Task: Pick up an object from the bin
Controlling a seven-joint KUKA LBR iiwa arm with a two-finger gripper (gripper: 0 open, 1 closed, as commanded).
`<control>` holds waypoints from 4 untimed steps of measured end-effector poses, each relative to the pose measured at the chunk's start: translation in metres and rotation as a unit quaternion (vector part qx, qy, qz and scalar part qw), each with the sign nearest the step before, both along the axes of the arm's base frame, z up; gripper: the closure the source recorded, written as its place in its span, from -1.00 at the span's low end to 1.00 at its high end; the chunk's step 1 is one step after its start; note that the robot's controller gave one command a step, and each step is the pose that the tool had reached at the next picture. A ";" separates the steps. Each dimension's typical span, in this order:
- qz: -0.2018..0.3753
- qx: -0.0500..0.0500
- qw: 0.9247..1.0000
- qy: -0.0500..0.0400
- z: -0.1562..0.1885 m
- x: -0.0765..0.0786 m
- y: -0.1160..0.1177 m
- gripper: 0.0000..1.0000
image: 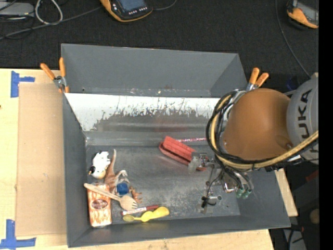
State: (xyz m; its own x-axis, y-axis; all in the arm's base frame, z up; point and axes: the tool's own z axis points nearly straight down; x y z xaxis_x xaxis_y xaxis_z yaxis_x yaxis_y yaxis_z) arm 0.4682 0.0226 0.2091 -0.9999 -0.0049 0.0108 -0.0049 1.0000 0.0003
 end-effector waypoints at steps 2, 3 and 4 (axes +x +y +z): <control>0.042 0.000 0.999 -0.006 -0.049 0.024 0.025 -1.00; -0.017 0.000 1.000 -0.005 -0.097 0.019 0.043 -1.00; -0.052 0.000 0.999 -0.005 -0.125 0.031 0.102 -1.00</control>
Offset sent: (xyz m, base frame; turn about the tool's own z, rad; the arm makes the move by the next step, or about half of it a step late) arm 0.0489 0.0551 -0.1159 -0.1931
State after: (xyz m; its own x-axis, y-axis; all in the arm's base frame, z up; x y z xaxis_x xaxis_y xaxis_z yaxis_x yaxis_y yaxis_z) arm 0.4994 0.1248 0.0846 -0.9950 0.0999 0.0006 0.0999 0.9950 0.0004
